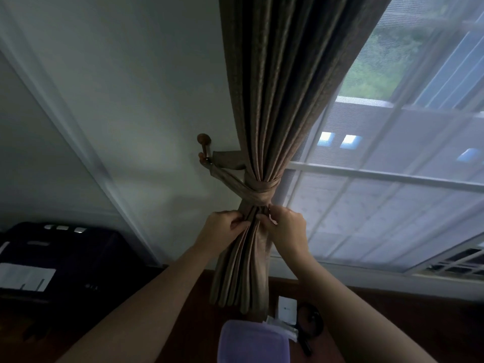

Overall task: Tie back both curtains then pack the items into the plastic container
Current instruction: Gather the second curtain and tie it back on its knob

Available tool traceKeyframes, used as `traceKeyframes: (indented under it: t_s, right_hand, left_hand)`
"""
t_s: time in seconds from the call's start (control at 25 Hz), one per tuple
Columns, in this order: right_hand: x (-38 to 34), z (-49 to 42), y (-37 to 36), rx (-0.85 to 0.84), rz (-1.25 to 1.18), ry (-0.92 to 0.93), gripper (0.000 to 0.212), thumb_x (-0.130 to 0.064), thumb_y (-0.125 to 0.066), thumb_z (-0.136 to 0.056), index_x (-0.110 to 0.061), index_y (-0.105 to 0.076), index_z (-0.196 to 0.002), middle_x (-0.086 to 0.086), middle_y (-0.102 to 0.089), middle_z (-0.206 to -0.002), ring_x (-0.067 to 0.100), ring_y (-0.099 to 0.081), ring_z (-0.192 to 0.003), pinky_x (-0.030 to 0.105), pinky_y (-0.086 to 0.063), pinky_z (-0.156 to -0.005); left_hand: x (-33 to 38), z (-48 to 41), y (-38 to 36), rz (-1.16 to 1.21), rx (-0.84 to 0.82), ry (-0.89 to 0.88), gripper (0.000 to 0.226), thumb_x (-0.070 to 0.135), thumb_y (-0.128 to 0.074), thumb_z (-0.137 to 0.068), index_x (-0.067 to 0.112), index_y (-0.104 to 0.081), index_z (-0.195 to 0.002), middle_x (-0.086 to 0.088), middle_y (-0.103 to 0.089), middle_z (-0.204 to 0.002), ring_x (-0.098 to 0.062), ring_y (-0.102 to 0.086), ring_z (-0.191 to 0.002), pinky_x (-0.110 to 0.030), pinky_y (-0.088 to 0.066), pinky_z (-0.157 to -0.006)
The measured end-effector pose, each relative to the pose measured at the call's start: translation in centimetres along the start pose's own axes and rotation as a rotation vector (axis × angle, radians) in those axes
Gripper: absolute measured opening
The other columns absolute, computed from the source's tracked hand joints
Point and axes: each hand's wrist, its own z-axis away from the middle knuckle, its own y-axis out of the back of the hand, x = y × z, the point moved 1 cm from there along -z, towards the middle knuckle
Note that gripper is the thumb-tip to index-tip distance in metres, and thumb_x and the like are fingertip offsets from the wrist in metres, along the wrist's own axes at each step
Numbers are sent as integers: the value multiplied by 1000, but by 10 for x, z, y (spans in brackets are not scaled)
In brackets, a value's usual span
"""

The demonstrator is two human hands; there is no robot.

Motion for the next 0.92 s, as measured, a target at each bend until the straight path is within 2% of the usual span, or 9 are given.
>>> traceKeyframes:
  t_s: [0.08,0.16,0.4,0.48,0.56,0.64,0.68,0.76,0.92]
  right_hand:
    - [0,-3,1,-11,-26,10,19,-27,-65,-84,-10,-68,-78,6,-68,-69,21,-57,-61,28,-36,-57]
    - [5,-4,3,4,-69,38,18,-23,-65,-84,-8,-70,-77,10,-69,-65,27,-60,-58,32,-42,-55]
    - [9,-16,4,-87,108,130,23,-21,-54,-89,-5,-68,-82,17,-68,-75,35,-62,-68,38,-46,-60]
    - [6,-15,4,-115,182,141,25,-23,-50,-90,-4,-66,-82,16,-67,-77,35,-62,-69,36,-44,-57]
    - [2,-9,2,-103,190,141,25,-23,-51,-89,-4,-66,-82,15,-67,-75,35,-62,-67,32,-36,-54]
    - [-1,-10,8,-147,194,65,26,-23,-49,-90,-5,-67,-83,16,-67,-78,36,-62,-71,31,-31,-56]
    - [-2,-15,9,-181,201,34,27,-24,-48,-91,-6,-67,-85,16,-67,-80,36,-62,-74,31,-32,-57]
    - [1,-21,14,-265,243,26,30,-28,-46,-92,-7,-68,-88,15,-67,-83,35,-62,-78,31,-35,-59]
    - [18,5,14,-399,257,80,34,-32,-46,-94,-4,-64,-88,14,-63,-79,33,-59,-74,32,-36,-59]
  left_hand:
    - [-1,-1,-1,24,34,-5,24,25,-65,-85,2,-69,-82,-11,-68,-69,-20,-61,-59,-23,-41,-57]
    - [1,-1,-3,6,63,-40,28,26,-61,-86,1,-67,-76,-12,-65,-63,-21,-59,-55,-23,-38,-55]
    - [3,-1,-8,-154,222,-123,35,32,-49,-83,6,-65,-64,-8,-63,-53,-22,-59,-45,-24,-44,-42]
    - [11,0,-8,-259,195,-206,29,22,-49,-81,7,-62,-59,-8,-58,-48,-22,-54,-38,-23,-39,-35]
    - [8,5,-16,-397,59,-267,19,12,-52,-75,9,-62,-59,-6,-54,-47,-21,-52,-36,-22,-37,-32]
    - [3,13,-23,-394,-103,-182,14,11,-55,-71,10,-62,-58,-6,-54,-47,-23,-53,-37,-25,-38,-33]
    - [-1,19,-23,-334,-120,-93,18,15,-52,-72,10,-60,-56,-6,-54,-46,-24,-54,-36,-25,-38,-33]
    - [7,30,-19,-300,-37,45,32,24,-43,-78,10,-58,-54,-7,-55,-46,-24,-55,-37,-24,-39,-34]
    - [37,47,-8,-359,125,65,38,28,-42,-84,6,-65,-65,-12,-62,-56,-29,-60,-48,-28,-46,-44]
